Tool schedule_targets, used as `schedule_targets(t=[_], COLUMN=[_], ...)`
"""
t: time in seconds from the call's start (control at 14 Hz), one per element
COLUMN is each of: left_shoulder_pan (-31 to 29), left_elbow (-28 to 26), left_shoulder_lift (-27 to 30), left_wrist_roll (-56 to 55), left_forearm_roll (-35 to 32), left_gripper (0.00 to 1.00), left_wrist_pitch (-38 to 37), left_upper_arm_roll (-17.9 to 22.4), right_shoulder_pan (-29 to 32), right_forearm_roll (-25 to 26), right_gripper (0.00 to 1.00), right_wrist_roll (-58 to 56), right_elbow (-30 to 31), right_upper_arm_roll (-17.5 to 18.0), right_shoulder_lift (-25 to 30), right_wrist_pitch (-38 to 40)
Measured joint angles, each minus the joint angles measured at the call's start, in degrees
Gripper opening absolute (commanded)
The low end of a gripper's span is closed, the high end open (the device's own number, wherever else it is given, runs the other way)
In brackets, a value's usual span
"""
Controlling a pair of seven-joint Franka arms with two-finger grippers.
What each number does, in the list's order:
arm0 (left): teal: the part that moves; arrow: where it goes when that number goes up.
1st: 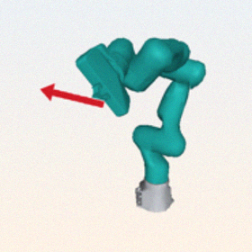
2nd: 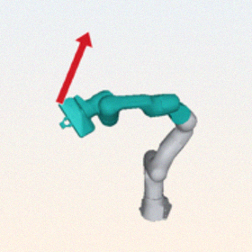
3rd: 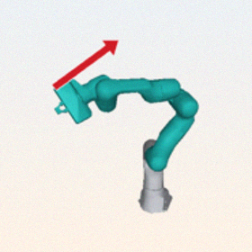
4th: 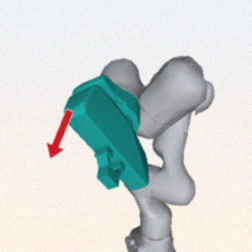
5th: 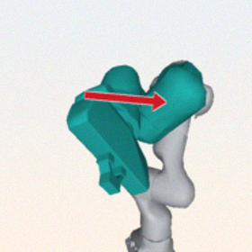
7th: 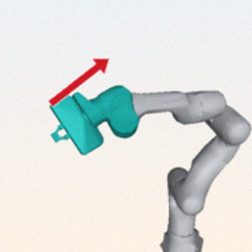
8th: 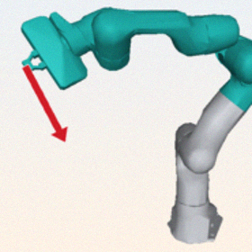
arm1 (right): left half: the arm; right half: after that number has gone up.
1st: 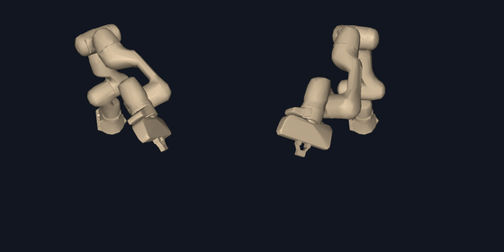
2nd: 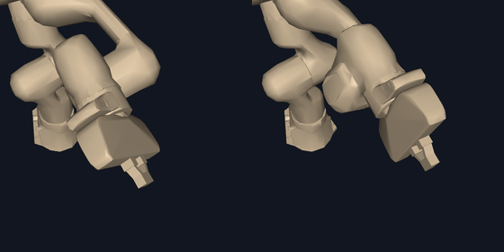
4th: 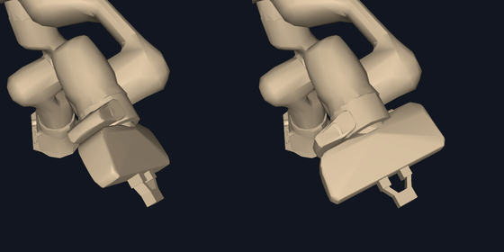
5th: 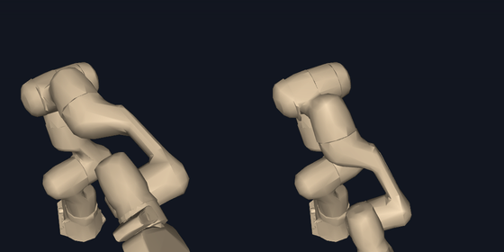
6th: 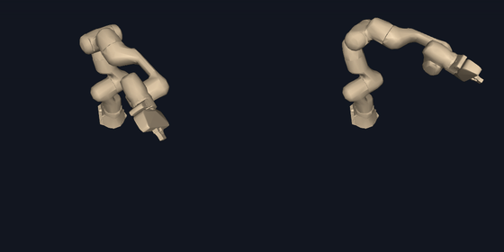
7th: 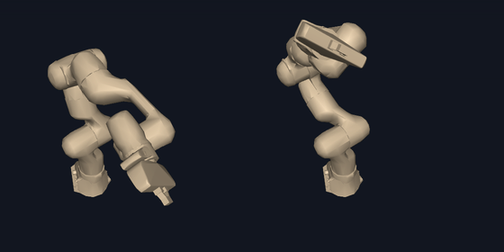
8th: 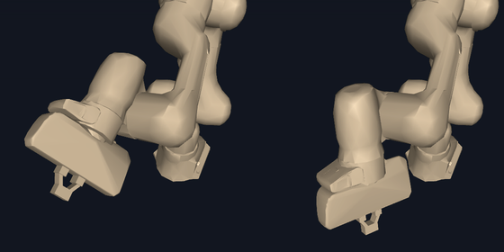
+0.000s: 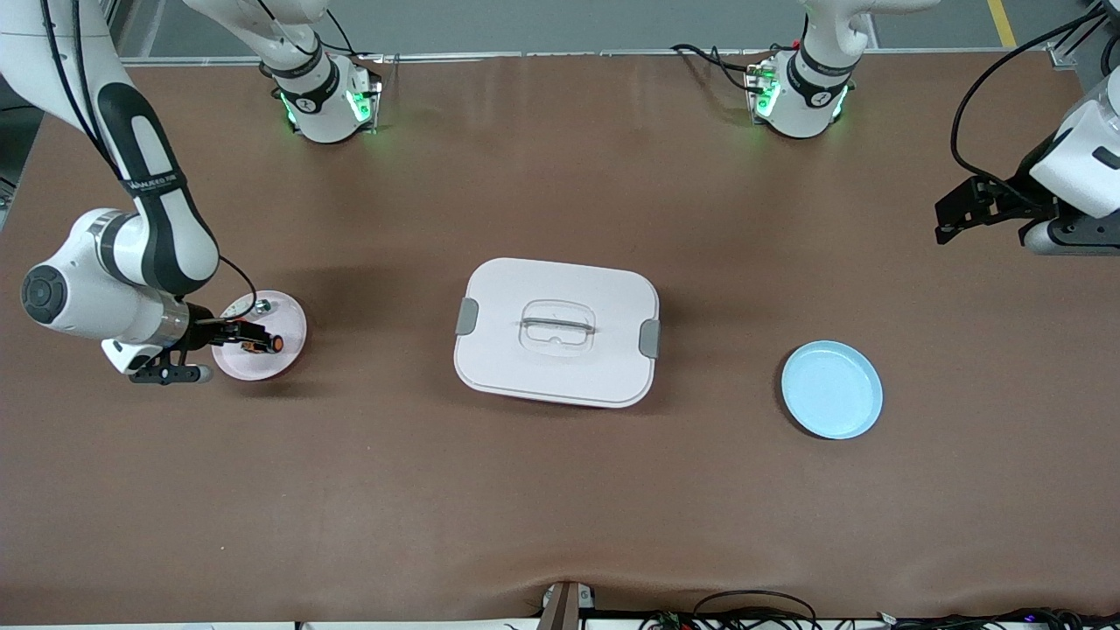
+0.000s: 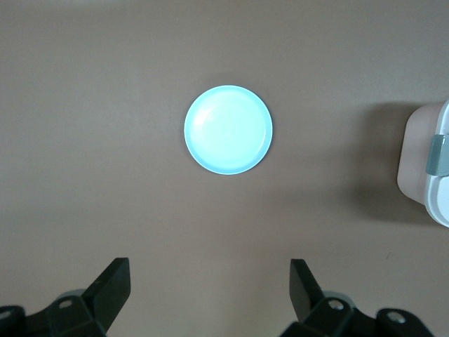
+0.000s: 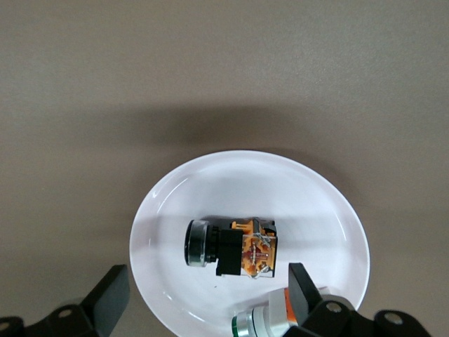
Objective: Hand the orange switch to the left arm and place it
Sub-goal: 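Close the right gripper on the black-and-orange switch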
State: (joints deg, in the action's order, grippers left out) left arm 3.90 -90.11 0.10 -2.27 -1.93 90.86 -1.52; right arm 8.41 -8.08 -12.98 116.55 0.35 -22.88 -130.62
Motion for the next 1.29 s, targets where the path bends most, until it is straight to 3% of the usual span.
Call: schedule_targets(t=[1.29], left_shoulder_pan=[0.5], left_elbow=[0.0], left_shoulder_lift=[-0.1], left_wrist_roll=[0.0], left_forearm_roll=[0.0], left_gripper=[1.0], left_wrist_pitch=[0.0], left_upper_arm_roll=[-0.2], right_shoulder_pan=[0.0], right_forearm_roll=[0.0], right_gripper=[0.99], right_wrist_roll=[-0.1], right_elbow=[0.5], right_upper_arm_roll=[-0.4], right_shoulder_lift=[-6.3], right_wrist_pitch=[-4.9])
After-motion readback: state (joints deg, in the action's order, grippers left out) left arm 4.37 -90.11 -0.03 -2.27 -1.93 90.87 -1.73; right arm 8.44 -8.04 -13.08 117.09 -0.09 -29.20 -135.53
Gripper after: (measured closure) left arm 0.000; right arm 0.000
